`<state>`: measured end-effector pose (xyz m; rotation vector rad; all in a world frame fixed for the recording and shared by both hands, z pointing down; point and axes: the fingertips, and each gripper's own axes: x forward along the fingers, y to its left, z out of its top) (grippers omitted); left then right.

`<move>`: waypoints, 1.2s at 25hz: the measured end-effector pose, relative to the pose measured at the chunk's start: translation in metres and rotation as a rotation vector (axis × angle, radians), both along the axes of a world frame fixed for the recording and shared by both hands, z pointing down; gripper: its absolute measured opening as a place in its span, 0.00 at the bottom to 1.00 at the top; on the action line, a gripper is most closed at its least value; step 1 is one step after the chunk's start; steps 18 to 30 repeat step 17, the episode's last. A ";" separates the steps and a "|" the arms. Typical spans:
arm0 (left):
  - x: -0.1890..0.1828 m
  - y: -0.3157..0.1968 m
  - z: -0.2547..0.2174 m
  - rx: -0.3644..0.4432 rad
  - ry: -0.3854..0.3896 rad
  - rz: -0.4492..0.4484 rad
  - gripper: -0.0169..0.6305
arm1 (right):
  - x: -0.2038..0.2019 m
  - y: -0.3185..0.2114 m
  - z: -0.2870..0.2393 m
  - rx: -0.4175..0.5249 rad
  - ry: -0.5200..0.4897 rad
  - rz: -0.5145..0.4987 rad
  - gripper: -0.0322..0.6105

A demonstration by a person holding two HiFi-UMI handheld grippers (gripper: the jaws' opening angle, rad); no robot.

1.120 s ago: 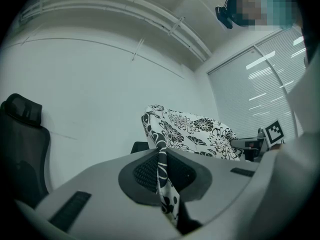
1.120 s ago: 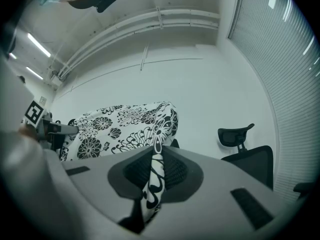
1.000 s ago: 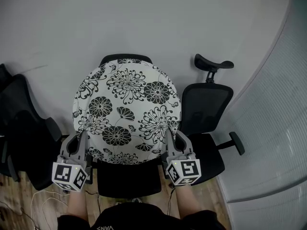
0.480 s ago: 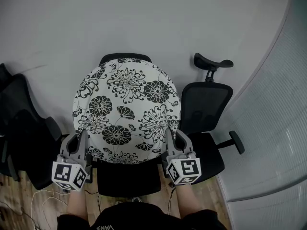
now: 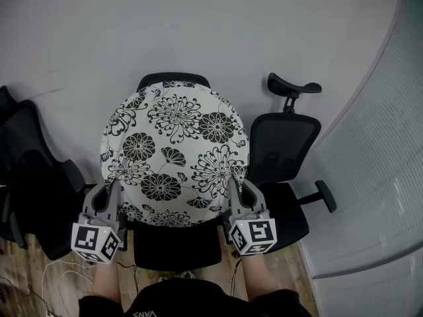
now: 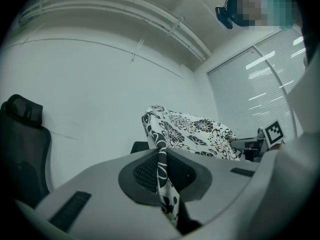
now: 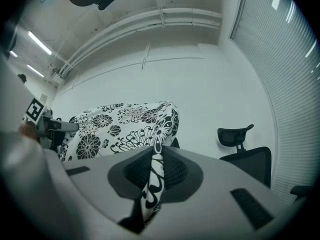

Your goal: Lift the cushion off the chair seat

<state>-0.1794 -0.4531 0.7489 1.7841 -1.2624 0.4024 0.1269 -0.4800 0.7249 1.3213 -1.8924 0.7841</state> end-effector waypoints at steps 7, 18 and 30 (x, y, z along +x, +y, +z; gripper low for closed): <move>0.000 0.001 0.001 0.001 -0.004 -0.002 0.06 | 0.001 0.001 0.002 0.003 -0.003 0.001 0.11; -0.002 0.000 0.002 -0.007 0.004 0.000 0.06 | 0.000 -0.001 0.000 -0.006 0.004 0.005 0.11; -0.002 0.000 0.002 -0.007 0.004 0.000 0.06 | 0.000 -0.001 0.000 -0.006 0.004 0.005 0.11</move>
